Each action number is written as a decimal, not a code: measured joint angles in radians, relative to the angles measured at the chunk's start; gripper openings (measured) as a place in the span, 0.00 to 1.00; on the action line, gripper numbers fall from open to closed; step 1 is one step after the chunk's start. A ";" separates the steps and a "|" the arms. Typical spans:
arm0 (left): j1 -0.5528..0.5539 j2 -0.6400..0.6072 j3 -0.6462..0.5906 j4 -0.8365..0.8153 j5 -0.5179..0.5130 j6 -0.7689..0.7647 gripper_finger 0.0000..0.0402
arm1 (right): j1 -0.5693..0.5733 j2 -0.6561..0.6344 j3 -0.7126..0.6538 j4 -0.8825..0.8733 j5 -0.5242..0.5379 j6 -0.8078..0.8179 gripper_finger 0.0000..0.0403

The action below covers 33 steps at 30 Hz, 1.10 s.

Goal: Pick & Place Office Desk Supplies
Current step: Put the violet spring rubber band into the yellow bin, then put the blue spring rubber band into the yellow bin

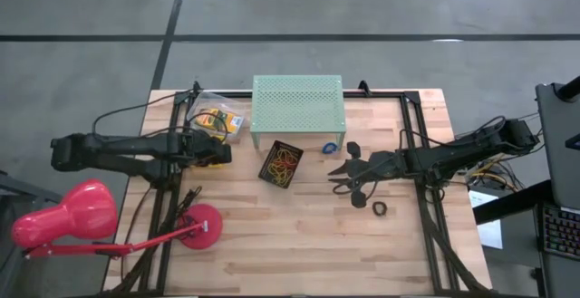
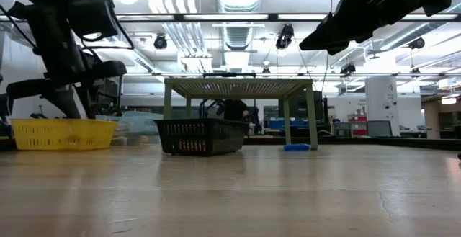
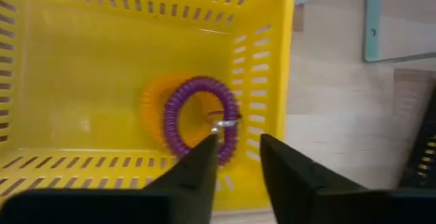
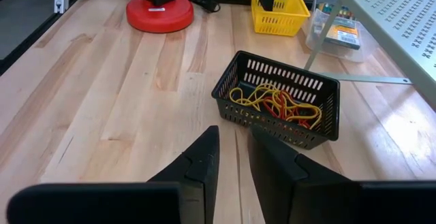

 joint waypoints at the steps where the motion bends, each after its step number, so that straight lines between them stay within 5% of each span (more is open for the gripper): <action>1: 0.000 0.000 0.000 0.006 0.000 0.001 0.33 | 0.000 0.000 0.000 0.000 0.000 0.000 0.20; 9: 0.000 0.000 0.000 0.012 0.000 0.024 0.52 | 0.000 0.000 0.000 0.000 0.000 0.000 0.22; 22: -0.010 0.000 0.085 -0.051 -0.027 0.102 0.48 | 0.000 0.000 0.000 0.000 0.000 0.000 0.17; 27: -0.091 0.000 0.103 0.137 -0.063 0.332 0.47 | 0.000 0.000 0.000 0.000 0.000 0.000 0.18; 33: -0.315 0.000 0.087 0.510 -0.248 0.684 0.46 | 0.000 0.000 0.000 0.000 0.000 0.000 0.20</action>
